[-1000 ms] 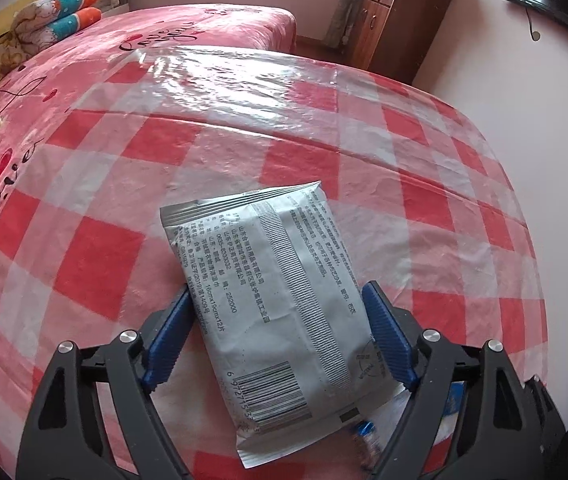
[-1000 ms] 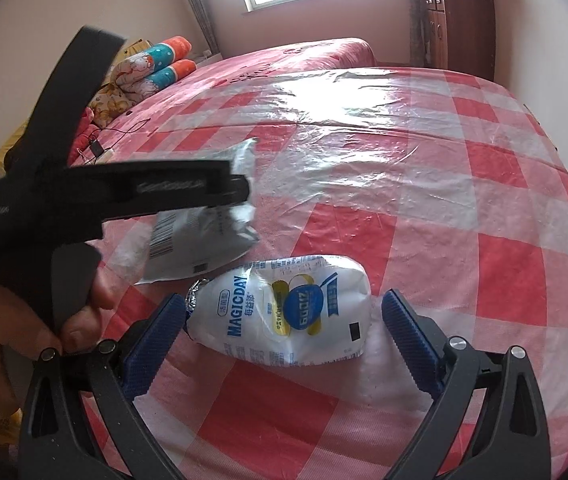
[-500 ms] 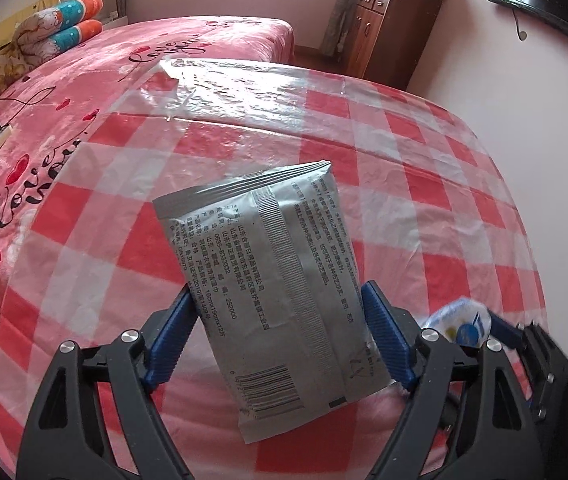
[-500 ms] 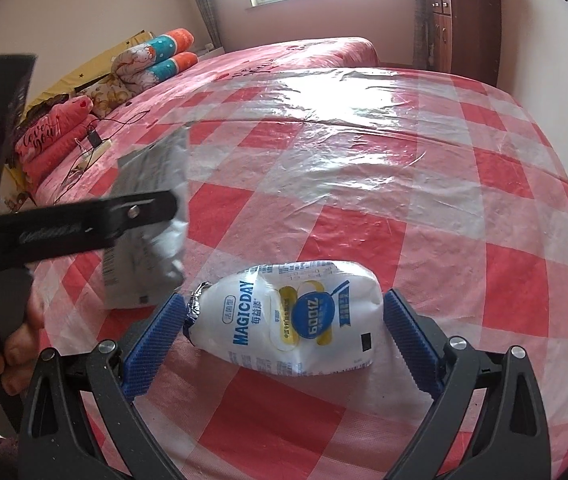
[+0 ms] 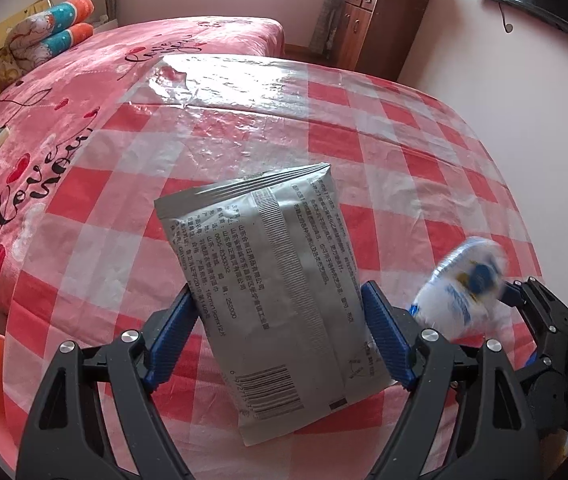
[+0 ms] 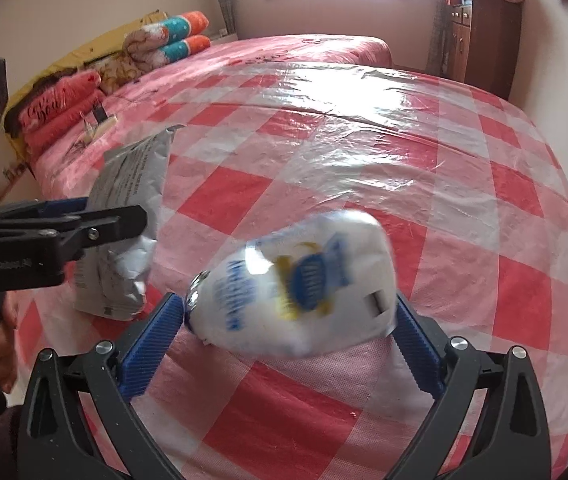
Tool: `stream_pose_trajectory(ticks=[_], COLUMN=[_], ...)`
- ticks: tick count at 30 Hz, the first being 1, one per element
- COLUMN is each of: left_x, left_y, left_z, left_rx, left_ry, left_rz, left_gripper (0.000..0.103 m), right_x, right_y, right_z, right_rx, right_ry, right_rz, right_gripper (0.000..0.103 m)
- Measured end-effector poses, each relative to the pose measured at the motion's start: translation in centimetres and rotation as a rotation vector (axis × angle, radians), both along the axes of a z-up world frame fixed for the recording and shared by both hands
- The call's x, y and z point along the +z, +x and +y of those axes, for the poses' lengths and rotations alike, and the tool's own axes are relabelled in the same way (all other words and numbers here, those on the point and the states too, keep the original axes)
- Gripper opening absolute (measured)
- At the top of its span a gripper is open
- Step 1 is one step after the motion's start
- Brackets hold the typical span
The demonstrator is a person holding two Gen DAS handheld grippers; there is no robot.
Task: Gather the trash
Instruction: 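Grasp the white MagicDay bag with the right tool while the left holds the packet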
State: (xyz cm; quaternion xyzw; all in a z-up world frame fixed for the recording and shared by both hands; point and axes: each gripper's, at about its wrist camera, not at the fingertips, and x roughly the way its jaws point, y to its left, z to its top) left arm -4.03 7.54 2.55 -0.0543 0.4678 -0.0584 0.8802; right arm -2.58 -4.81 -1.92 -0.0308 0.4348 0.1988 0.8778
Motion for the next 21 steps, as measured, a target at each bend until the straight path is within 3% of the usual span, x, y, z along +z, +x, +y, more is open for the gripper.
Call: stream_pose_trajectory(ticks=[11, 21], left_x=[-0.9, -1.1], left_y=[-0.7, -1.4], left_z=[2.1, 3.4], left_rx=[-0.018, -0.035], left_ry=[-0.071, -0.095], left_rz=[0.01, -0.007], left_gripper=[0.082, 0.082], right_x=[-0.1, -0.2], right_y=[0.8, 1.5], right_z=[-0.5, 1.8], right_rx=[-0.057, -0.015], right_ry=[0.002, -0.033], right_rz=[-0.002, 0.0], right_gripper=[0.098, 0.099])
